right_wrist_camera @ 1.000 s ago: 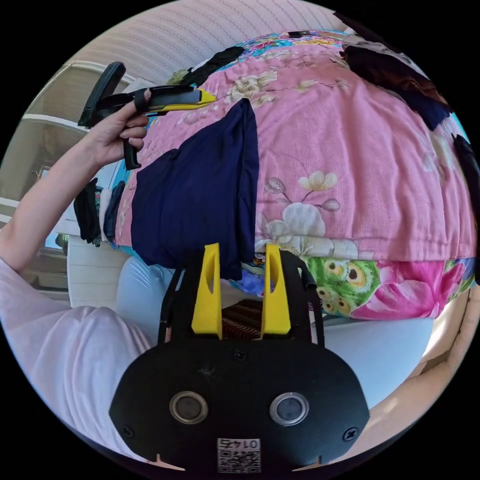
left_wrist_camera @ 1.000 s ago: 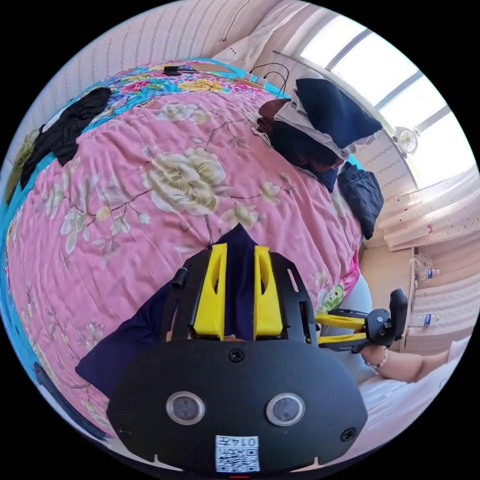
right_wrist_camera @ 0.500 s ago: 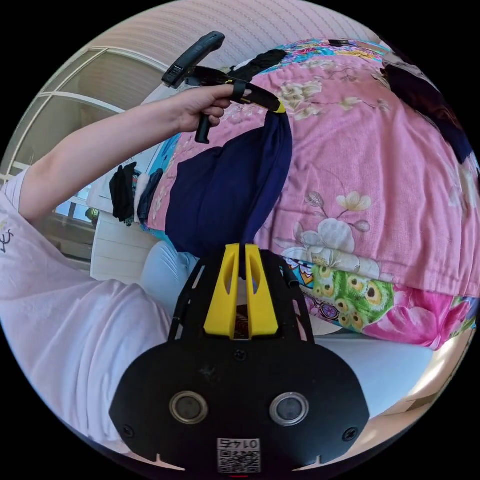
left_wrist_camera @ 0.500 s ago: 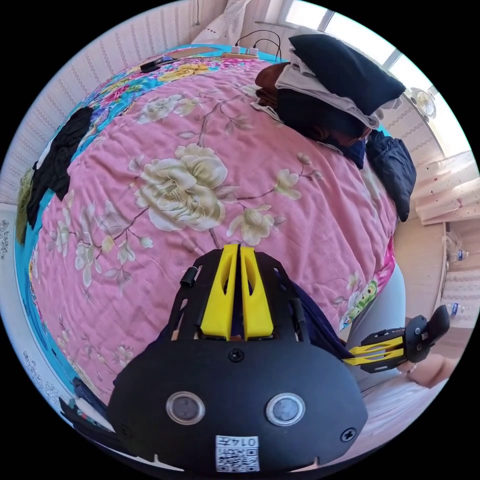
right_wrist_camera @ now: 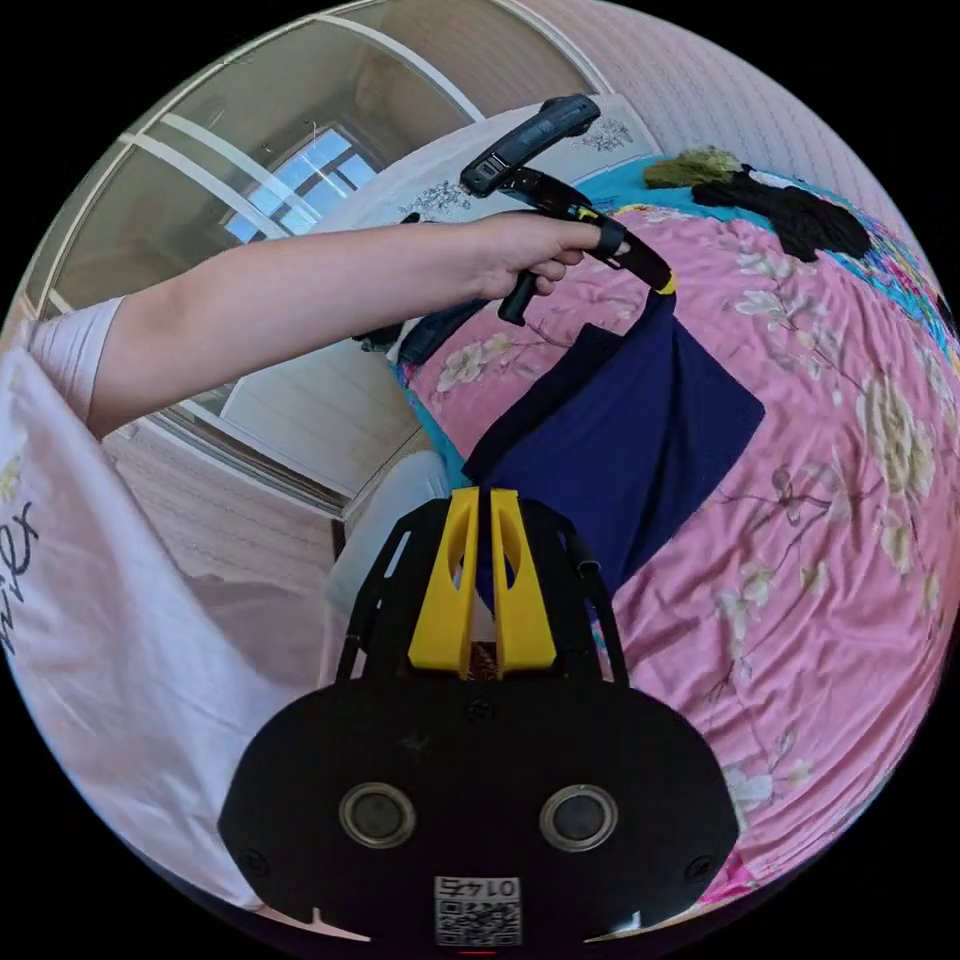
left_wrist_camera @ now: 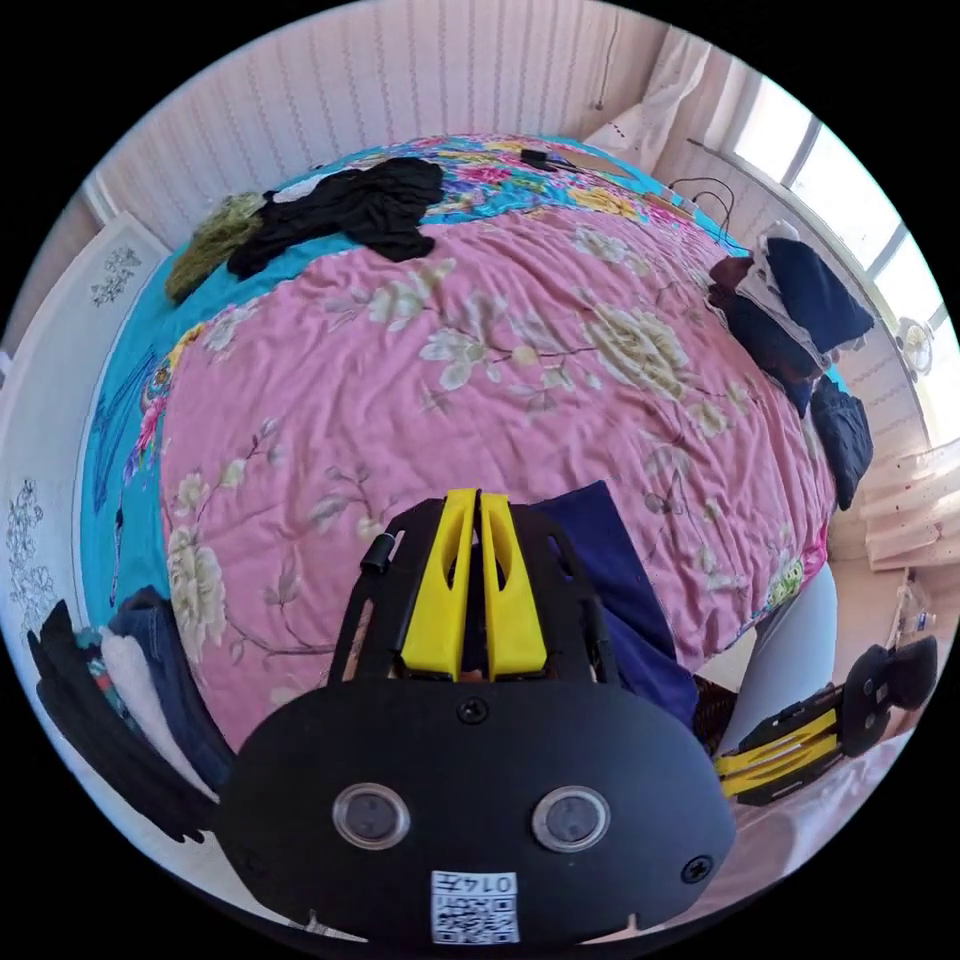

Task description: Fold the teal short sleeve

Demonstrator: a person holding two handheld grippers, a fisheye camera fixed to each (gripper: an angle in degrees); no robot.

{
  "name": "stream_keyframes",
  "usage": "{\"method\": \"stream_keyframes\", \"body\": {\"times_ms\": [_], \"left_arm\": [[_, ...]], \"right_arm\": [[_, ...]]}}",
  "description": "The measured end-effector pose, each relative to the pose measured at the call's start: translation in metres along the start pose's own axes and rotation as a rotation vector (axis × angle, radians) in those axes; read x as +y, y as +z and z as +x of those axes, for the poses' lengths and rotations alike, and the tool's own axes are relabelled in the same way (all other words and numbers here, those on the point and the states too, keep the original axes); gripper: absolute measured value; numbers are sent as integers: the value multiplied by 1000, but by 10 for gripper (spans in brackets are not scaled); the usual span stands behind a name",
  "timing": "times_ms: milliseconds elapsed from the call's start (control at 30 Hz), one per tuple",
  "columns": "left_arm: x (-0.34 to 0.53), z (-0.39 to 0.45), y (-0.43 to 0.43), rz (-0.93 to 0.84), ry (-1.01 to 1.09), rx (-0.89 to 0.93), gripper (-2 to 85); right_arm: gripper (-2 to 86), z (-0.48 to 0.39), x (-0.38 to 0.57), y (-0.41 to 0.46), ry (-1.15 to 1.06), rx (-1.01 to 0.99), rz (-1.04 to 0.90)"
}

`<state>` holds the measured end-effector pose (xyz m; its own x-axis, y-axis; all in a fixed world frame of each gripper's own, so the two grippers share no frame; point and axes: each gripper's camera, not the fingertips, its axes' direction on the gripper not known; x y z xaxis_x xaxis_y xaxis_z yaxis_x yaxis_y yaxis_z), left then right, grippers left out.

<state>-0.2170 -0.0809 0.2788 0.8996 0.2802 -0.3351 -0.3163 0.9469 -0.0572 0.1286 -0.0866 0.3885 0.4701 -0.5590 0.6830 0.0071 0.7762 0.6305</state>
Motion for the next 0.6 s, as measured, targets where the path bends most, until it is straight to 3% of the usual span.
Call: {"method": "stream_keyframes", "body": {"times_ms": [133,300,600], "left_arm": [[54,-82,-14,24,-194,-54,20],[139,-137,-37,48,-306,37,40],[282,-114,-67,20,-330,227,81]], "right_arm": [[72,-21,-59,96,-46,-82,-147],[87,-35,-72,151,-93,-136,-221],[103,33,-167,189,-100,227,-235]]}}
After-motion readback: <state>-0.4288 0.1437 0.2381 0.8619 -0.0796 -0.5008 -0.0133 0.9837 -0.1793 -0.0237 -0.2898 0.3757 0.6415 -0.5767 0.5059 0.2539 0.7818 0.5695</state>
